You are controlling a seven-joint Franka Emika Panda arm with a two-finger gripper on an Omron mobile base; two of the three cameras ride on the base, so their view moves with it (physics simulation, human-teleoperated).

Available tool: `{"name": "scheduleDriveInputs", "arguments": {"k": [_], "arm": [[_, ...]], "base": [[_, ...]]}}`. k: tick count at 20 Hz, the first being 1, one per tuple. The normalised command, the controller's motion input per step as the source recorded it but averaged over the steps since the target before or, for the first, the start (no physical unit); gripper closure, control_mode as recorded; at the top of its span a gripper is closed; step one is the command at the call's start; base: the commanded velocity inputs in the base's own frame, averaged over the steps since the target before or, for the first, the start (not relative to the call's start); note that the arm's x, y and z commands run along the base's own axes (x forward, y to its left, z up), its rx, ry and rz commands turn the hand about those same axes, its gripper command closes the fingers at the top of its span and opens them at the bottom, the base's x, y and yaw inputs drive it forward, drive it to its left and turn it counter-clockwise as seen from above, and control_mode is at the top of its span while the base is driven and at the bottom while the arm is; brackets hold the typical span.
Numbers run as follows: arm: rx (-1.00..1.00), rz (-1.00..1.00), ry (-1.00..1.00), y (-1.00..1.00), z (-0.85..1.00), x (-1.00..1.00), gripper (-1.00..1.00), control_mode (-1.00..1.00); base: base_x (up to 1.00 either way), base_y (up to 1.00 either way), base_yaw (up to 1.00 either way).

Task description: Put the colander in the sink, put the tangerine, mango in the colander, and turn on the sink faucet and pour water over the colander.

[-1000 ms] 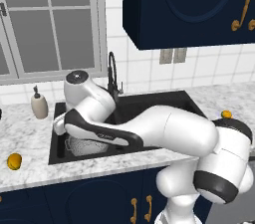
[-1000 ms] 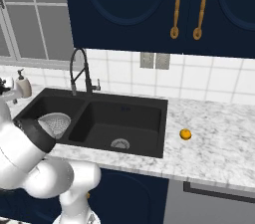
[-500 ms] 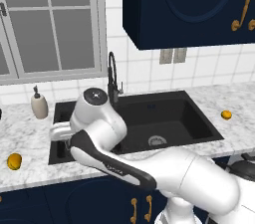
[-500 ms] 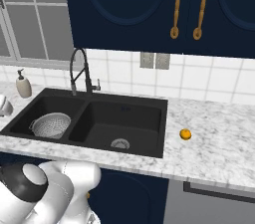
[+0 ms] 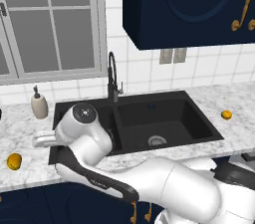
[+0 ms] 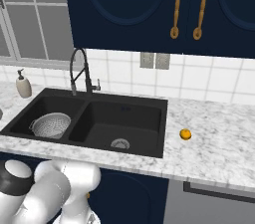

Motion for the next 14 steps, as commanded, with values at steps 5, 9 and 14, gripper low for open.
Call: {"name": "scheduleDriveInputs", "arguments": {"k": [5, 9, 14], "arm": [[0.0, 0.0, 0.0, 0.49, 0.0, 0.15, -1.0, -1.0], [0.0, 0.0, 0.0, 0.0, 0.0, 0.3, -1.0, -1.0], [0.0, 0.0, 0.02, 0.0, 0.0, 0.24, -1.0, -1.0]], "base": [[0.0, 0.0, 0.0], [0.0, 0.0, 0.0], [0.0, 0.0, 0.0]]}}
